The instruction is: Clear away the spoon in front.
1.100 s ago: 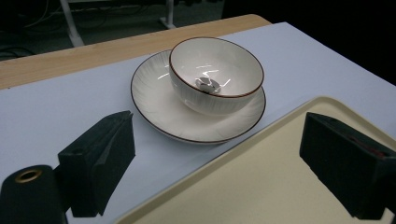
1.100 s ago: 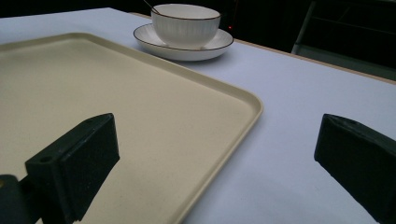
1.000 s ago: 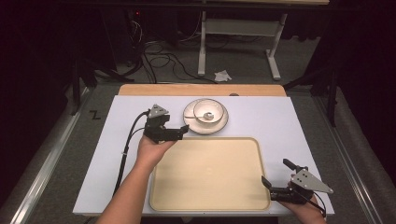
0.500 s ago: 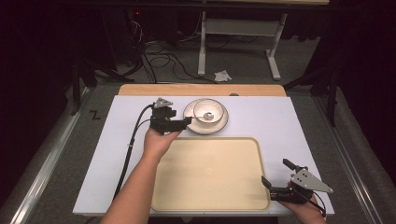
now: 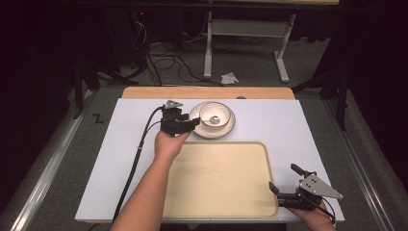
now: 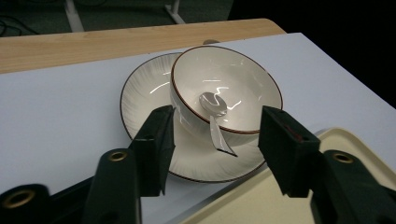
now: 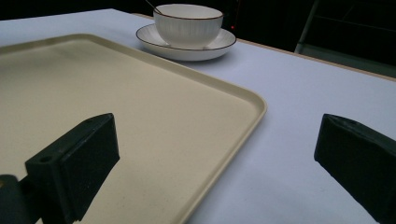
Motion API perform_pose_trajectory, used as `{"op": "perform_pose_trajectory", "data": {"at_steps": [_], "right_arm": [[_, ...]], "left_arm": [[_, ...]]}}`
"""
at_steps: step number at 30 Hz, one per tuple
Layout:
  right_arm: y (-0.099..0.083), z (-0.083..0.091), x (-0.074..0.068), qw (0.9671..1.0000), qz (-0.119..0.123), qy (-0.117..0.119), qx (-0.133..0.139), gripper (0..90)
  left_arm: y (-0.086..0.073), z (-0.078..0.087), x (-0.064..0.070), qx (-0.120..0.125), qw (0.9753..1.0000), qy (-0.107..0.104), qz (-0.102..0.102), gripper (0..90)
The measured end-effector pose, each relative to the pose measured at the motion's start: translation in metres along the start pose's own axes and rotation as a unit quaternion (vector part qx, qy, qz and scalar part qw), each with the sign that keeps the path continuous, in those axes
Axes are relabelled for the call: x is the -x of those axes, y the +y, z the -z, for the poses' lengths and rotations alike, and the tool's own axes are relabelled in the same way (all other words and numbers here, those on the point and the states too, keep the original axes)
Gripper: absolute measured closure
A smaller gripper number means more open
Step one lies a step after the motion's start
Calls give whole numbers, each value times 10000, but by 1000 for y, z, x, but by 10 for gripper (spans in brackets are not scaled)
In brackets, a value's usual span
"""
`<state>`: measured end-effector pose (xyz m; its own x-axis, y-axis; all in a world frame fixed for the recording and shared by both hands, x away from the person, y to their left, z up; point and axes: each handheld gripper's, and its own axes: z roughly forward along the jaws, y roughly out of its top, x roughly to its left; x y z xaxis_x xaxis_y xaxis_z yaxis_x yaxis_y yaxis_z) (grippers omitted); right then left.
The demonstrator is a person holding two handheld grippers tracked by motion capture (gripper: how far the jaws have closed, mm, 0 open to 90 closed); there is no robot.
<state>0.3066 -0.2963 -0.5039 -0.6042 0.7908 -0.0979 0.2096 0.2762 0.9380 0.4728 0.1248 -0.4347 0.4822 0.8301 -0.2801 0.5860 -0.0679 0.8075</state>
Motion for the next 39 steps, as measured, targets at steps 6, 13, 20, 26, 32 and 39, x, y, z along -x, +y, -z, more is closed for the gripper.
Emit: {"op": "perform_pose_trajectory", "data": {"at_steps": [6,13,20,26,32,39], "right_arm": [[0,0,0,10000,12,-13,2,6],[0,0,0,10000,10,-23,-5,6],[0,1,0,10000,6,-29,-2,6],[0,1,0,10000,13,-29,0,6],[0,0,0,10000,0,-28,0,6],[0,0,0,10000,-17,-24,-7,6]], "left_arm": [[-1,-2,0,-74,9999,-98,61,599],[-1,-2,2,-108,9999,-74,93,718],[-1,-1,2,-104,9999,-25,90,800],[-1,-1,3,-112,9999,29,75,814],[-1,0,4,-95,9999,111,32,822],[0,0,6,-69,9998,188,-41,828]]}}
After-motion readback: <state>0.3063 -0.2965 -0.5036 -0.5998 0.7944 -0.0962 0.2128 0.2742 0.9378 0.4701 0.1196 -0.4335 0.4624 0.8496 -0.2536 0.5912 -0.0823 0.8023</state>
